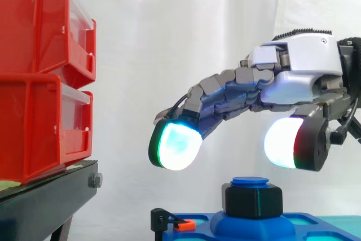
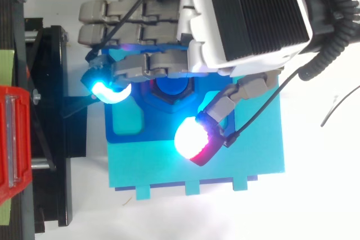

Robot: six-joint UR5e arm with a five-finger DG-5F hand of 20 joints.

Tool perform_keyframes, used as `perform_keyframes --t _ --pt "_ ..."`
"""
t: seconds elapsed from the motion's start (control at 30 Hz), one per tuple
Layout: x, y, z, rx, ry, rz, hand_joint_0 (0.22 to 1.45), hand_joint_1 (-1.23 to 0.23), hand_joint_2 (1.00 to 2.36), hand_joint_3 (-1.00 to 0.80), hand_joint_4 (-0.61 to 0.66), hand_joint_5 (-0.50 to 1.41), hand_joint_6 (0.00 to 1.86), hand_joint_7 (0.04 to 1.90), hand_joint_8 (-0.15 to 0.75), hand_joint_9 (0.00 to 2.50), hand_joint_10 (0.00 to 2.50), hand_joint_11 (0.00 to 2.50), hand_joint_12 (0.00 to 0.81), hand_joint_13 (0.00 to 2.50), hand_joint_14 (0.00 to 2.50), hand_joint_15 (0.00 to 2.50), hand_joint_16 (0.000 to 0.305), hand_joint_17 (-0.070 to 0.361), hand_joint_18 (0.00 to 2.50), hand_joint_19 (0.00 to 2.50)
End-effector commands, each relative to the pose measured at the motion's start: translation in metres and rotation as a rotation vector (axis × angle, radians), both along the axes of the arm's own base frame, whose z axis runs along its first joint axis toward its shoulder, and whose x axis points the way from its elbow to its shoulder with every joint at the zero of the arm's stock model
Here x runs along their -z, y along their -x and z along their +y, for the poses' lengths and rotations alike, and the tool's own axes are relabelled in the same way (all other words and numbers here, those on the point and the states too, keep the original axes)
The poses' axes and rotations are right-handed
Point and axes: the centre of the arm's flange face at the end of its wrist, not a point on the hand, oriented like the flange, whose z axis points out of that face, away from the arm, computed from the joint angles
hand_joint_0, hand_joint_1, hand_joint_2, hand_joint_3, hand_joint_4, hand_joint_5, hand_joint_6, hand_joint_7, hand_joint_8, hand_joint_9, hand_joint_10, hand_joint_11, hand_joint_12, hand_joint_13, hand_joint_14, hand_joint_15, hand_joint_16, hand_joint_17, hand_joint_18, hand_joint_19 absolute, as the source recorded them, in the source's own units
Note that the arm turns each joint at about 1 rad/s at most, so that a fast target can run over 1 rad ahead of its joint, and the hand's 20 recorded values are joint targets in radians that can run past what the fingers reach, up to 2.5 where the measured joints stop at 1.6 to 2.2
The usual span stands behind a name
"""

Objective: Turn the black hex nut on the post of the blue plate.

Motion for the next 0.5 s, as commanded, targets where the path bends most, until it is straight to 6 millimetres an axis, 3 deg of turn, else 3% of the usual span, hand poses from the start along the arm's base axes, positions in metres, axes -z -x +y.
perform_keyframes --t 0.0,0.2,0.47 --pt "0.000 0.004 -0.006 0.009 -0.010 0.030 0.34 -0.55 1.00 -0.50 0.19 -0.28 0.50 0.73 0.287 0.20 0.00 0.00 0.419 0.19 0.00 0.03 0.069 0.155 0.35 0.38" --pt "-0.028 0.016 -0.004 0.022 -0.031 0.043 0.35 -0.54 1.00 -0.50 0.19 -0.28 0.50 0.73 0.287 0.20 0.00 0.00 0.417 0.19 0.00 0.03 0.069 0.154 0.35 0.38" --pt "-0.039 0.027 -0.011 0.073 -0.077 0.084 0.35 -0.53 1.00 -0.50 0.19 -0.28 0.50 0.73 0.287 0.20 0.00 0.00 0.417 0.19 0.00 0.02 0.068 0.154 0.34 0.37"
